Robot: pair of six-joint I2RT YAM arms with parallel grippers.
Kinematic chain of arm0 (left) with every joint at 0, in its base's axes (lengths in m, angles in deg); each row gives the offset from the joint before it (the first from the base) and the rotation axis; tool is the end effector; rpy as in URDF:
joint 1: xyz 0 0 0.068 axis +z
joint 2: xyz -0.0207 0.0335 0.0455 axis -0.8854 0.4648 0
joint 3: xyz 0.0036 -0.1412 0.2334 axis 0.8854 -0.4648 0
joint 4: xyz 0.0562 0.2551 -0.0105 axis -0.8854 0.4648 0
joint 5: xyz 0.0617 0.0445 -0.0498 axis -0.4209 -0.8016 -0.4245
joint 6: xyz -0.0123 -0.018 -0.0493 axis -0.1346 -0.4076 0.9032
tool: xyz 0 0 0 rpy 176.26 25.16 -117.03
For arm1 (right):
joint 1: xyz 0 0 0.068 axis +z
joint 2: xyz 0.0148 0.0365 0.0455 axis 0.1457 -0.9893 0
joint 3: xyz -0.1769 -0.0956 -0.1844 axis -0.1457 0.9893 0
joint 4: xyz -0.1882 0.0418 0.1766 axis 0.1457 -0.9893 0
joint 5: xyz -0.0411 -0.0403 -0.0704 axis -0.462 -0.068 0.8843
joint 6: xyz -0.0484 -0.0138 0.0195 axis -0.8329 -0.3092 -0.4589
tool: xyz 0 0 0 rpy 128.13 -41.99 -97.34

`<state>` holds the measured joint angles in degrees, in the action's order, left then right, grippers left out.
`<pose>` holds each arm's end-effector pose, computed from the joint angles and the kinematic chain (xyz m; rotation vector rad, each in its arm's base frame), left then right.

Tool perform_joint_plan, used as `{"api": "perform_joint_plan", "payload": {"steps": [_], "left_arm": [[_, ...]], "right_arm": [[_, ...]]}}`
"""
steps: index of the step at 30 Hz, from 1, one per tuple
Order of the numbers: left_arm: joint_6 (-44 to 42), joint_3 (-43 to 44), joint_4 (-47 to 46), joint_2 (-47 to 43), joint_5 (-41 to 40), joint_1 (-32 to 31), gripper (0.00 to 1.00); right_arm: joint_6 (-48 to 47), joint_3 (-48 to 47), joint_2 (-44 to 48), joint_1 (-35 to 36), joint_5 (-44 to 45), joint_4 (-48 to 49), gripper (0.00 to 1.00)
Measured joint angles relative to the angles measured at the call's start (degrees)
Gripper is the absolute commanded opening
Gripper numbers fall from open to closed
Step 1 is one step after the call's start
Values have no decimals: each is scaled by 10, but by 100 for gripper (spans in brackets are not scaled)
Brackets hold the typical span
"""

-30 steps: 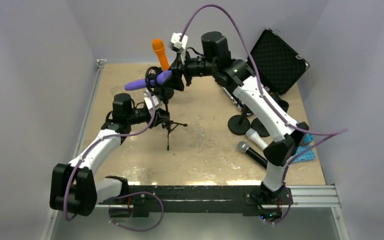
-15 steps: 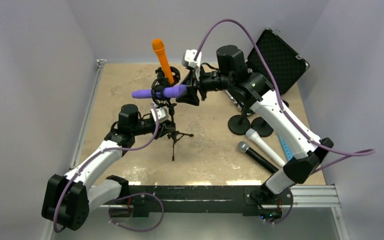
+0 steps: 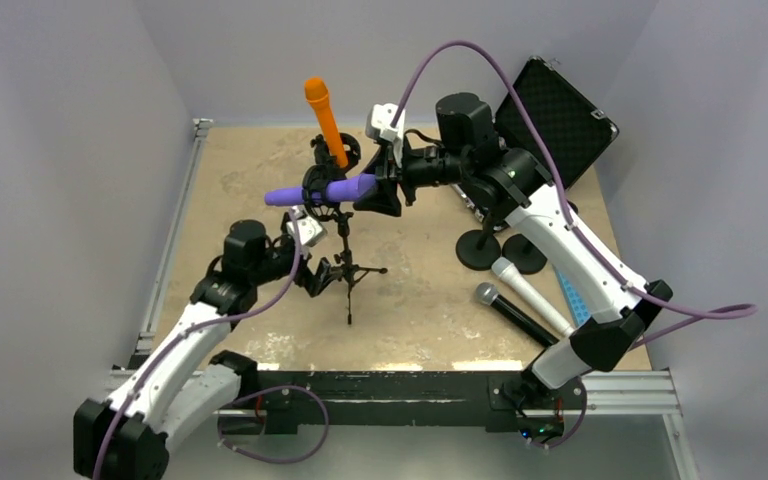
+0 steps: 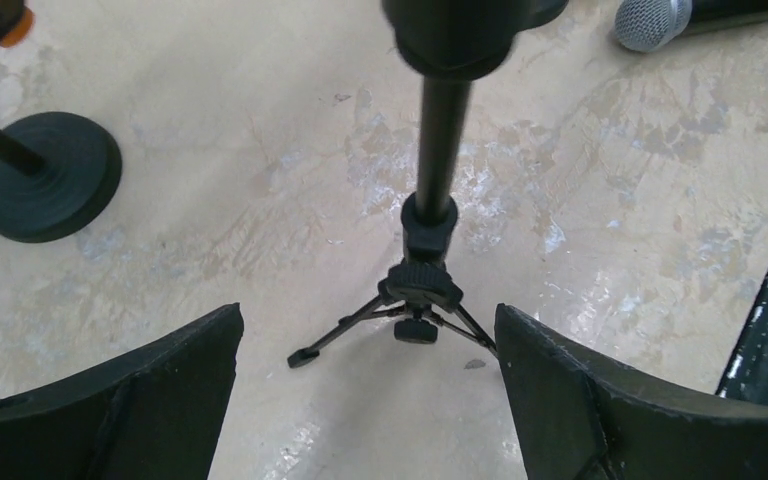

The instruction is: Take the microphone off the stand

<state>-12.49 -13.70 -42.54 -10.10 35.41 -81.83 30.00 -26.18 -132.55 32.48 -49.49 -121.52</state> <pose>0.1845 -0.0851 0.2497 0.8705 1.8109 -0.6372 0.2332 0.2313 0.4655 -1.3204 1.4336 0.9295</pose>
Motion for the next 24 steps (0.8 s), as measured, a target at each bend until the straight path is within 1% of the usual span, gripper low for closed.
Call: {"api": "perform_joint_plan", "payload": {"steps": [3,9,12,15,18,21,24], "left_arm": [[1,13,77,-80,-15,0,100],[3,76,232,-185,-36,4,100],[3,133,310,-216,-39,12,98],[2,223,368,-217,-30,15,97],[2,312,383,-207,1,15,100],[7,396,366,-179,39,15,100],[27,428,327,-153,42,15,100]], "right_arm": [[0,-8,0,0,-11,-5,7],[-1,-9,0,0,-12,-12,1],[-1,-11,0,0,-12,-15,0],[-4,-21,-1,0,-12,-25,0],[-8,-34,-3,0,-12,-31,0],[-10,-37,-3,0,-12,-35,0],[-14,-37,-3,0,-12,-40,0]]}}
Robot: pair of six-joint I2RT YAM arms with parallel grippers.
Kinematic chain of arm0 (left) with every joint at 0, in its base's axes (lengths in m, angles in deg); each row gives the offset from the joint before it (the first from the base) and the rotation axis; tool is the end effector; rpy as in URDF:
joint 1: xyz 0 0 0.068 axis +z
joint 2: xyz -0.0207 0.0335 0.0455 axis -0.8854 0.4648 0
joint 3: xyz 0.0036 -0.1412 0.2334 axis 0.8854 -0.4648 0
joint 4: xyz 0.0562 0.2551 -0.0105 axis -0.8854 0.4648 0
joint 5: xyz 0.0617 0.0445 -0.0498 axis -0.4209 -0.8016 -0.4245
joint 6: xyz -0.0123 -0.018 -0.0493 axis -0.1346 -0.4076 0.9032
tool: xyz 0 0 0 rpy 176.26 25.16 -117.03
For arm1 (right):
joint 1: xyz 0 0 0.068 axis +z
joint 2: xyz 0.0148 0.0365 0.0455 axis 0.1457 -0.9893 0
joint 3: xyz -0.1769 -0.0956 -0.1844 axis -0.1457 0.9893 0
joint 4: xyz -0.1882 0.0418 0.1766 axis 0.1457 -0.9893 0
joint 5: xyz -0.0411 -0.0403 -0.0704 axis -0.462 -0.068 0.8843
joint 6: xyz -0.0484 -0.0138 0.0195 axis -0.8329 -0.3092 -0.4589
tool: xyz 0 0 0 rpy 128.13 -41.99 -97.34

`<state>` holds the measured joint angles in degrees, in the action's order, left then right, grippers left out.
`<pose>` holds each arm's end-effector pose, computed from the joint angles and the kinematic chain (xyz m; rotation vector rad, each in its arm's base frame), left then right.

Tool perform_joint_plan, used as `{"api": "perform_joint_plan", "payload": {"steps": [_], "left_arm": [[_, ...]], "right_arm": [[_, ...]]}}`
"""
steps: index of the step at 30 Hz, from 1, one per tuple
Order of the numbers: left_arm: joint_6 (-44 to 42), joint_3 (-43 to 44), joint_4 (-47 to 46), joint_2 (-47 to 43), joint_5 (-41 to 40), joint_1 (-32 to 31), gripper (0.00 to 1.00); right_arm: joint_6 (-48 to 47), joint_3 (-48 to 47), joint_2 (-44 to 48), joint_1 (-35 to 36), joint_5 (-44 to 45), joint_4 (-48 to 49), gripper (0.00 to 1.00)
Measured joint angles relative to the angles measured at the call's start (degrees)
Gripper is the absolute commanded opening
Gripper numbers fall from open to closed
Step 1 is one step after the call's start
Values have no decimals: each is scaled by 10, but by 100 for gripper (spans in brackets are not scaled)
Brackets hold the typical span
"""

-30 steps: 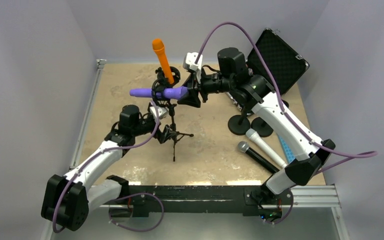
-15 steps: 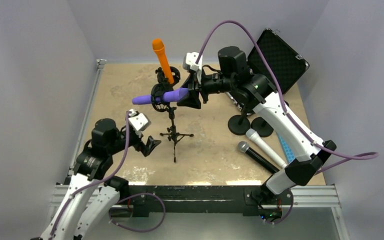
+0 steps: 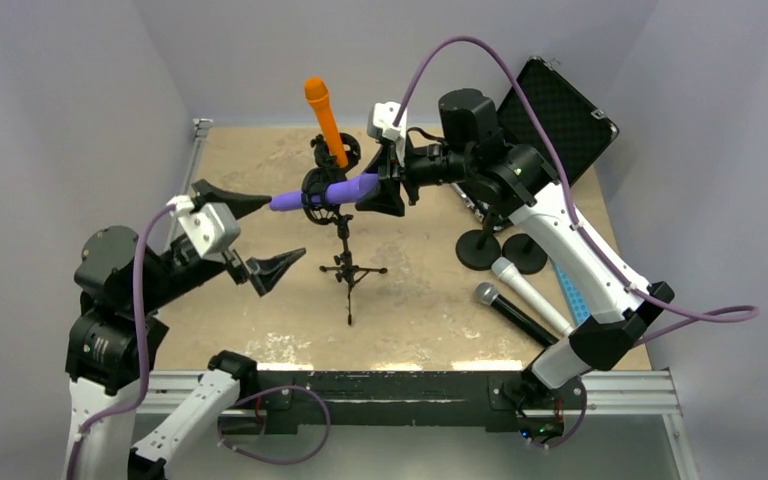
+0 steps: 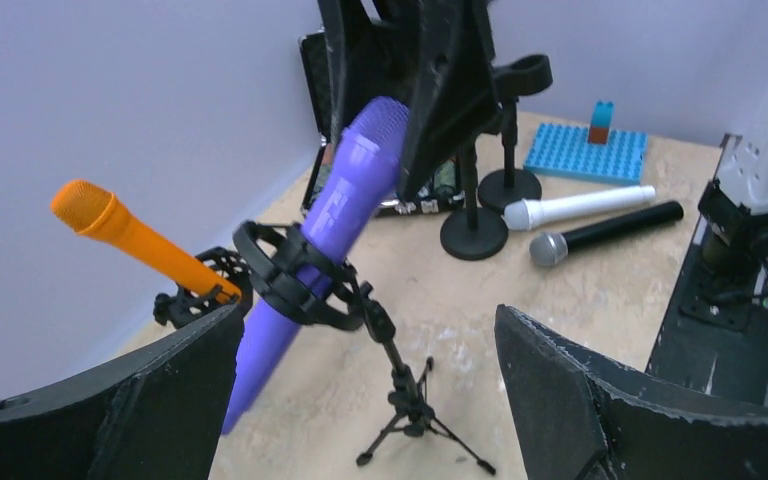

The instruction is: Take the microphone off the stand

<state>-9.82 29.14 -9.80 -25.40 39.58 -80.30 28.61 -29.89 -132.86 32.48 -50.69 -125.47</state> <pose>0.0565 -0.0401 0.4696 0.8355 1.3781 -0.6075 0.2275 0.2271 0.4776 -1.3482 1.4134 0.9355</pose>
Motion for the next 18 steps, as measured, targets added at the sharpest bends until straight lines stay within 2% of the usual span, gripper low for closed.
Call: {"api": "perform_joint_plan", "payload": {"steps": [9,18], "left_arm": [[96,38,-101,130,-10,0,87],[122,14,-149,175,-39,4,78]], "right_arm": [[-11,0,2,0,0,-5,0],[-31,1,35,0,1,-23,0]]}}
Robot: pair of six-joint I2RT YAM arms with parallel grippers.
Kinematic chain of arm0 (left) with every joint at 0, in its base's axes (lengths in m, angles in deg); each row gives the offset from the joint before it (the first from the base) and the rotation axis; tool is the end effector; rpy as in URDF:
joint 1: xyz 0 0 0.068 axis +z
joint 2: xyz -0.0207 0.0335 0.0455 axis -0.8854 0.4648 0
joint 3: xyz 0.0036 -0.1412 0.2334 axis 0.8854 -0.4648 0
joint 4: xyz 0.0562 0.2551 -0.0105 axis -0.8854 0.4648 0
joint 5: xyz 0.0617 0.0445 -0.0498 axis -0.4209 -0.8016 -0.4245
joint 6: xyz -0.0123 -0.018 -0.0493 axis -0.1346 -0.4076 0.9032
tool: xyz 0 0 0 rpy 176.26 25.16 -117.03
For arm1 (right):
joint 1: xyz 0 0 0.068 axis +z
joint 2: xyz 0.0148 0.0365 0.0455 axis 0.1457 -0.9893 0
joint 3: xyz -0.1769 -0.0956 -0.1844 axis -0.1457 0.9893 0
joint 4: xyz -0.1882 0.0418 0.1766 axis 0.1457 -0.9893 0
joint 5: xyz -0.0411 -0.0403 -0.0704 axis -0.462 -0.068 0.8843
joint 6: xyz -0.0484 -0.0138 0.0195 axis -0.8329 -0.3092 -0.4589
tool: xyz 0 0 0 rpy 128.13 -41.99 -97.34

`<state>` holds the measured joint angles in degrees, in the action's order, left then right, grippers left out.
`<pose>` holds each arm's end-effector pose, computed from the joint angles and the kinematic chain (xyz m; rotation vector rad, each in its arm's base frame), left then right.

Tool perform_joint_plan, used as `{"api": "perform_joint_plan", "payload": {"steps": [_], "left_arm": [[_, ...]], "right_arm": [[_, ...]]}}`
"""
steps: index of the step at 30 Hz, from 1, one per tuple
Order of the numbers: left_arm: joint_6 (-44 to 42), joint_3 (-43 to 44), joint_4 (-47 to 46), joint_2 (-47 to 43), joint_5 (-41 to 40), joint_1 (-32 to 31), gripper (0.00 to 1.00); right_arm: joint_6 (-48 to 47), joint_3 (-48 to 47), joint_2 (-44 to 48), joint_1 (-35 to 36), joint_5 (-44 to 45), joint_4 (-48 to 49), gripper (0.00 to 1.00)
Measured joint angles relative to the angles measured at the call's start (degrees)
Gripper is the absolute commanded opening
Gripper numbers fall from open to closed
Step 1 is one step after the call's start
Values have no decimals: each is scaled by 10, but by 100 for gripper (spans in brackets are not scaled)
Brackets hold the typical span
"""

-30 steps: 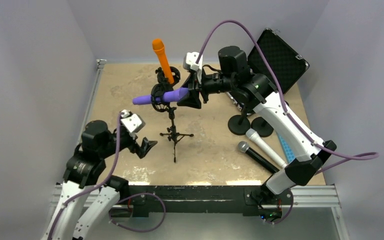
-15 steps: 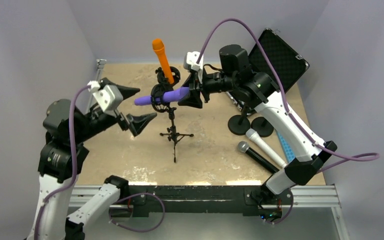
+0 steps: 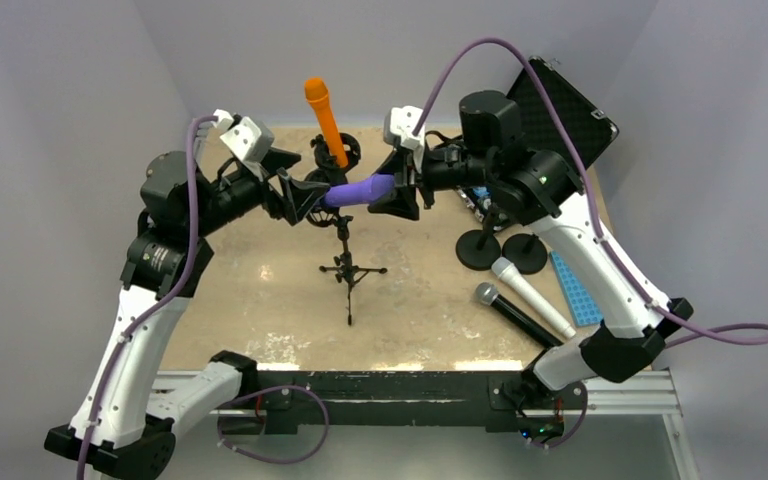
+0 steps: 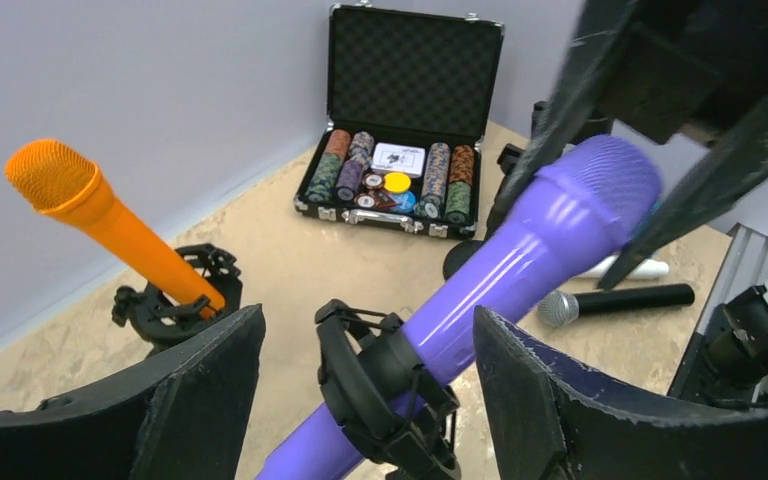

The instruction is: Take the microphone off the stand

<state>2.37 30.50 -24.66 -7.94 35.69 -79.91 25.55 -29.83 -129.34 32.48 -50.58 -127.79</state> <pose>0.1599 -0.0704 0.4728 0.6344 1.5175 -0.7172 0.2094 0.2114 0.4912 -1.3727 1.3524 0.8940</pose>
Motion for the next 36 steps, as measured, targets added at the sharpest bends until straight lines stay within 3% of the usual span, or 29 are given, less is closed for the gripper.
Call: {"api": "perform_joint_plan", "payload": {"steps": [22,36], "left_arm": [[51,-62,-45,6,-39,15,75],[75,-69,-67,12,-34,15,94]], "right_arm": [[-98,26,165,0,52,-114,0],[-112,30,236,0,99,-156,0]]}}
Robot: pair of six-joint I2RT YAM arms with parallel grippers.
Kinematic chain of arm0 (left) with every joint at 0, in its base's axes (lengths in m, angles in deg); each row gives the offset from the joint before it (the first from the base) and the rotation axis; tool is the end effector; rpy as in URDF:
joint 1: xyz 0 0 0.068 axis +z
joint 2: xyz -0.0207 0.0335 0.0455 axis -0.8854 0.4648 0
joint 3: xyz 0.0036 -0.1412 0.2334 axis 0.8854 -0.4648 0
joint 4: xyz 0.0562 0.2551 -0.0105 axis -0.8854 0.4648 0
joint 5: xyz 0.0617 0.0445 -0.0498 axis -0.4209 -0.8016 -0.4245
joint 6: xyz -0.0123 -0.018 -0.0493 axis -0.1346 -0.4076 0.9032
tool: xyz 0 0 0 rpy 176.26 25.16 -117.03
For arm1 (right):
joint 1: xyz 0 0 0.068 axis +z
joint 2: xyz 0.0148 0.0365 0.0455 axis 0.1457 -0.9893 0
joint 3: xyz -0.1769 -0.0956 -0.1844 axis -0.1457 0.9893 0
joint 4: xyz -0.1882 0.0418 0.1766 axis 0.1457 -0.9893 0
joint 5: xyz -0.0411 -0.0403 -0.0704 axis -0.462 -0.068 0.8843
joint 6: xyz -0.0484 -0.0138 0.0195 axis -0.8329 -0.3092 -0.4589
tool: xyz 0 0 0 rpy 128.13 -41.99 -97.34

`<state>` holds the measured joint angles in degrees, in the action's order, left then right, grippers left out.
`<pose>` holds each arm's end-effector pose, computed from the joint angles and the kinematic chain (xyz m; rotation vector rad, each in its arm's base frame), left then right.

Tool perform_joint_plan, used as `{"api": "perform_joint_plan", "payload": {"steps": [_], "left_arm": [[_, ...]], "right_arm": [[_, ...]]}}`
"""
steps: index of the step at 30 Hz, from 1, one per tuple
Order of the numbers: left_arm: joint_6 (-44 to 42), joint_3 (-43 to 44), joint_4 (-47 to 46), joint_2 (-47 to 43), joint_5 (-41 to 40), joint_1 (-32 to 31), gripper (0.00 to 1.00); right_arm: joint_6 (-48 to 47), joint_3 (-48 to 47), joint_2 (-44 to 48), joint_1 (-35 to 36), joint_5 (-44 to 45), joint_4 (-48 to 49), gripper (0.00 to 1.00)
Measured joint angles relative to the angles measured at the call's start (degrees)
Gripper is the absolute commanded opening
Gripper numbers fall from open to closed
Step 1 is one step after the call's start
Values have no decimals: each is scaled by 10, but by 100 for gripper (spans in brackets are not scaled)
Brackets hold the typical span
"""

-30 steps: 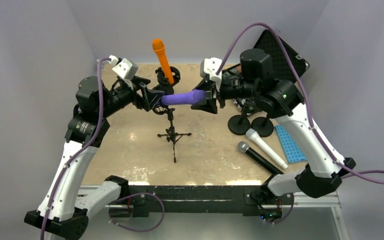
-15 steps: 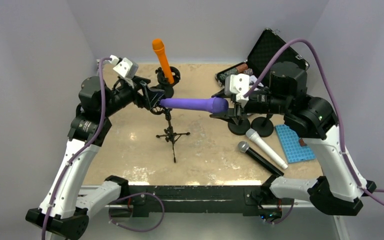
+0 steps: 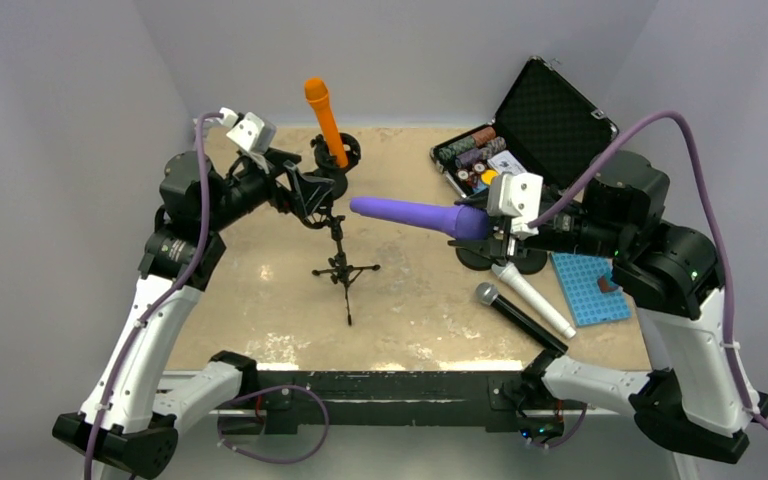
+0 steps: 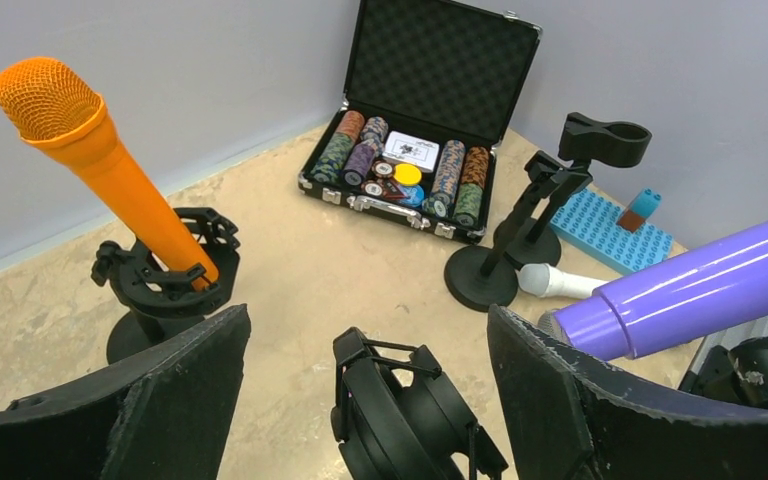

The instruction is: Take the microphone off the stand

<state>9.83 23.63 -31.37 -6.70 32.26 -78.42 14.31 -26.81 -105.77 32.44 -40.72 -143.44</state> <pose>0.1858 -0.0712 0.4432 0.4676 1.6068 -0.7522 0.0899 0.1012 0.5296 -1.3662 1.2149 0.5813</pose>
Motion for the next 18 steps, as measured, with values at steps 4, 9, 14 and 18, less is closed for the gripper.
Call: {"api": "perform_joint_plan", "payload": {"steps": [4,9,14,18], "left_arm": [[5,0,-4,1,0,0,95],[6,14,-6,9,0,0,97],[8,37,-7,10,0,0,97],[7,46,-15,5,-3,0,98]], "right_arm": [[-7,26,17,0,22,-2,0],[-16,73,29,0,52,-15,0],[-26,127,31,-2,75,-25,0],[-40,195,45,-6,96,-25,0]]}}
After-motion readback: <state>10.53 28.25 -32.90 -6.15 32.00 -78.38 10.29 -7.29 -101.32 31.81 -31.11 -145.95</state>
